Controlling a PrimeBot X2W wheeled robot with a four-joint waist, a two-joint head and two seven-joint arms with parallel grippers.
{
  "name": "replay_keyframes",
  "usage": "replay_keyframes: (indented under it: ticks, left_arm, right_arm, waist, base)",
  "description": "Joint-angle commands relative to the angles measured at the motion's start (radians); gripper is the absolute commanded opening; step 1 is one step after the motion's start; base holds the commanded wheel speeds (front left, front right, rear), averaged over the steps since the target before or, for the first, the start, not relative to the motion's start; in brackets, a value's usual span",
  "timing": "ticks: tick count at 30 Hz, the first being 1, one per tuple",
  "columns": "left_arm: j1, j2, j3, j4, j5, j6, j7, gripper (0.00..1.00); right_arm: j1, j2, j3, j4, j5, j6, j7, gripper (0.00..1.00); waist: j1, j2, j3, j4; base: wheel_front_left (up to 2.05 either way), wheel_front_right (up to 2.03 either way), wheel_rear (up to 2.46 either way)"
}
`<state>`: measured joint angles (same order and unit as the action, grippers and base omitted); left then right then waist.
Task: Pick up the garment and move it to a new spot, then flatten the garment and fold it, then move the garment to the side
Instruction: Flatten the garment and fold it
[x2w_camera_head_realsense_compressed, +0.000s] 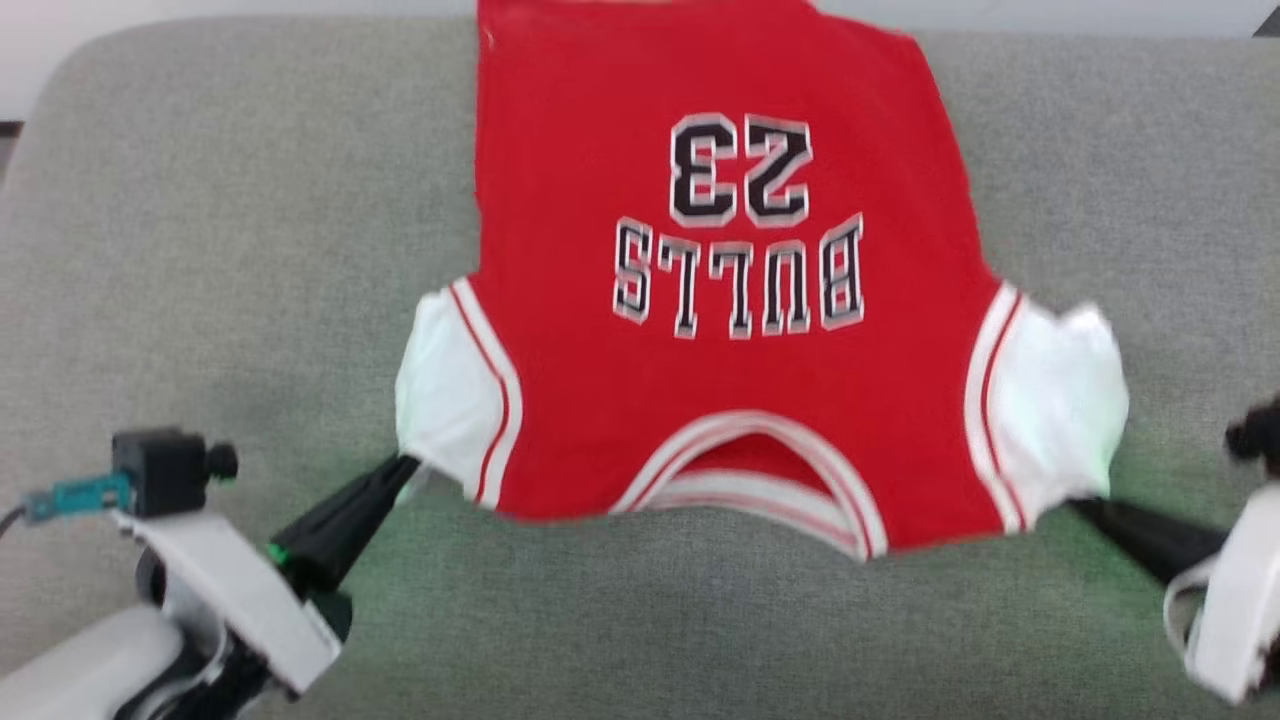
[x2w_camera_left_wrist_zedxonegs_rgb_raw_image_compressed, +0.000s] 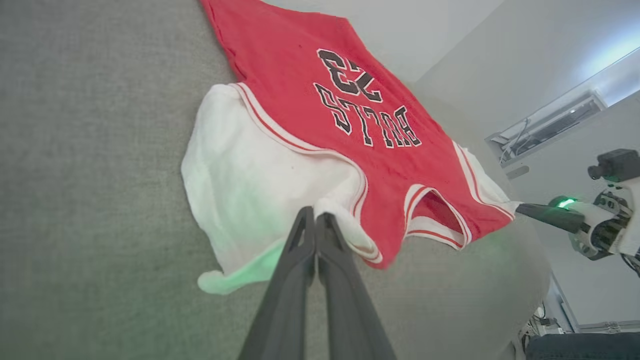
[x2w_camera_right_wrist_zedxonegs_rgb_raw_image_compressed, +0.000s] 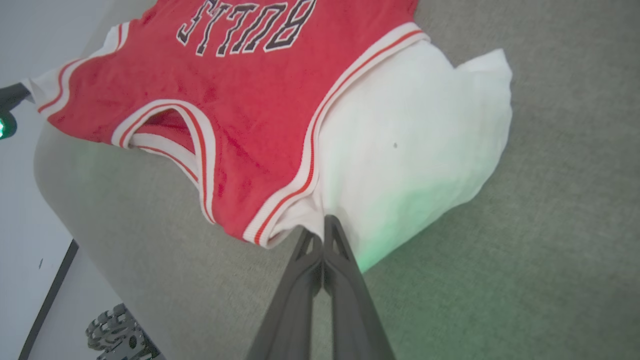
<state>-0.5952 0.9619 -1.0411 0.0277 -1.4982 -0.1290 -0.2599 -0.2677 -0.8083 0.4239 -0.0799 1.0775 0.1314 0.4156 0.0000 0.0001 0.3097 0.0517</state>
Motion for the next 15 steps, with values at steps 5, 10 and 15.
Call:
replay_keyframes:
  ticks: [5, 10, 15]
  left_arm:
    - [0.091, 0.068, -0.002, -0.056, -0.007, -0.002, -0.004, 0.0]
    - [0.177, 0.132, 0.01, -0.11, -0.015, -0.002, -0.003, 0.0]
    - [0.297, 0.202, 0.088, -0.203, -0.027, 0.016, -0.004, 0.0]
  right_arm:
    - [0.2, 0.028, -0.086, -0.156, -0.048, -0.001, 0.101, 0.0]
    - [0.363, 0.09, -0.159, -0.289, -0.101, -0.001, 0.21, 0.0]
    - [0.512, 0.144, -0.269, -0.409, -0.145, -0.001, 0.296, 0.0]
  waist:
    - [0.0, -0.0001, -0.013, -0.005]
    - [0.0, -0.0001, -0.012, -0.008]
    - [0.0, -0.0001, -0.004, -0.002]
  base:
    - [0.0, 0.0, 0.0]
    - [0.0, 0.0, 0.0]
    - [0.0, 0.0, 0.0]
